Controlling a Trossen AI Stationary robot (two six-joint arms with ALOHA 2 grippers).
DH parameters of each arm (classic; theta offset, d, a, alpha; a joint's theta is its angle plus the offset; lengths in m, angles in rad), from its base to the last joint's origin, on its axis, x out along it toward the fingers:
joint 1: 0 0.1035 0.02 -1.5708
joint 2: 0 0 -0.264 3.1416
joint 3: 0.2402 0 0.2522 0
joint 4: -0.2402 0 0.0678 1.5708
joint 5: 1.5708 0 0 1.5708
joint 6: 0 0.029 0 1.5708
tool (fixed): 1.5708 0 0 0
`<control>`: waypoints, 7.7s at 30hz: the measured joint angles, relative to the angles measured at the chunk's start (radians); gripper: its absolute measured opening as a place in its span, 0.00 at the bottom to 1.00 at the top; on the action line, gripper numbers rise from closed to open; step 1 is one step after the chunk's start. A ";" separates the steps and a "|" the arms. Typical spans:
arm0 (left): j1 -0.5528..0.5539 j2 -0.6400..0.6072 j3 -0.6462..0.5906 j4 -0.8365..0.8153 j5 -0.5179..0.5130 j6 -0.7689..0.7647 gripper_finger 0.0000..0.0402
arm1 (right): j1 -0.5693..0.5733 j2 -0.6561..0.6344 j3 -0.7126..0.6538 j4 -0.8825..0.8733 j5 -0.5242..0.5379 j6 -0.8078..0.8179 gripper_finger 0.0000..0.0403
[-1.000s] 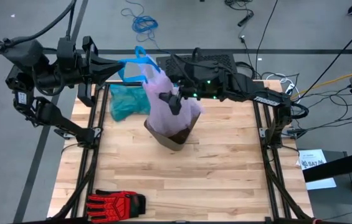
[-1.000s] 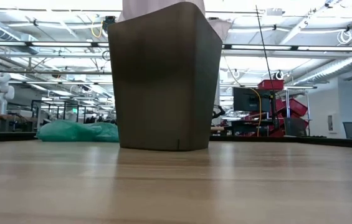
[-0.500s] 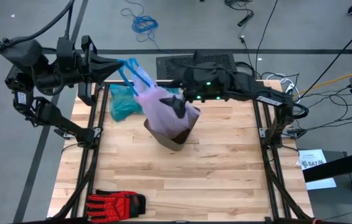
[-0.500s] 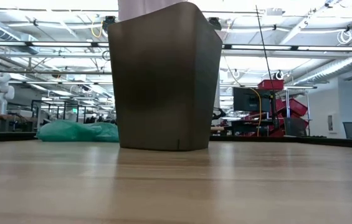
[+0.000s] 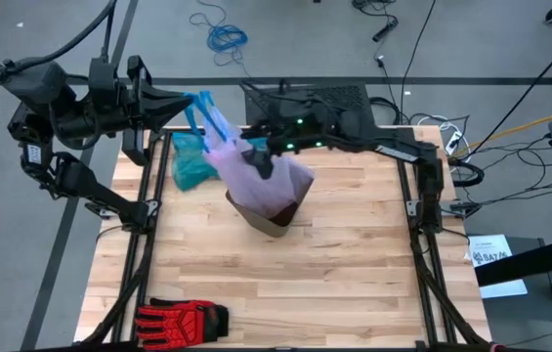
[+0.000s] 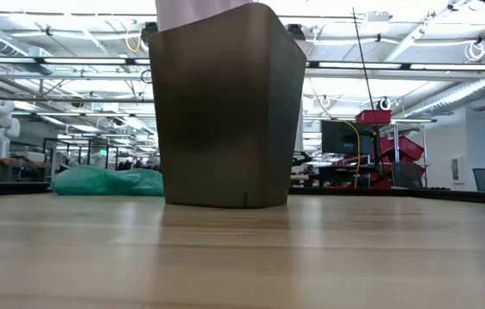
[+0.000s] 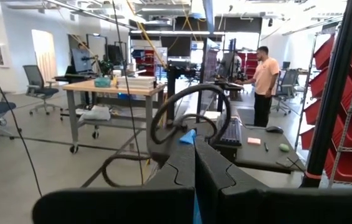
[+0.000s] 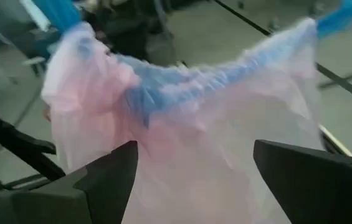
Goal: Place trash/remove bag and relplace
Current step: Remove the pink trash bag from the black trash bin
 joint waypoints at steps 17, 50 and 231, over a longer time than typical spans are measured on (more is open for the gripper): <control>0.000 0.002 -0.002 -0.003 0.009 -0.030 0.00 | -0.025 0.187 0.004 0.084 -0.015 -0.049 0.23; 0.000 -0.047 0.001 0.026 0.012 -0.023 0.00 | -0.062 0.020 -0.001 -0.169 0.042 -0.102 0.12; 0.074 0.156 0.000 -0.059 -0.209 0.031 0.48 | -0.169 -0.090 0.068 0.368 -0.381 0.085 0.00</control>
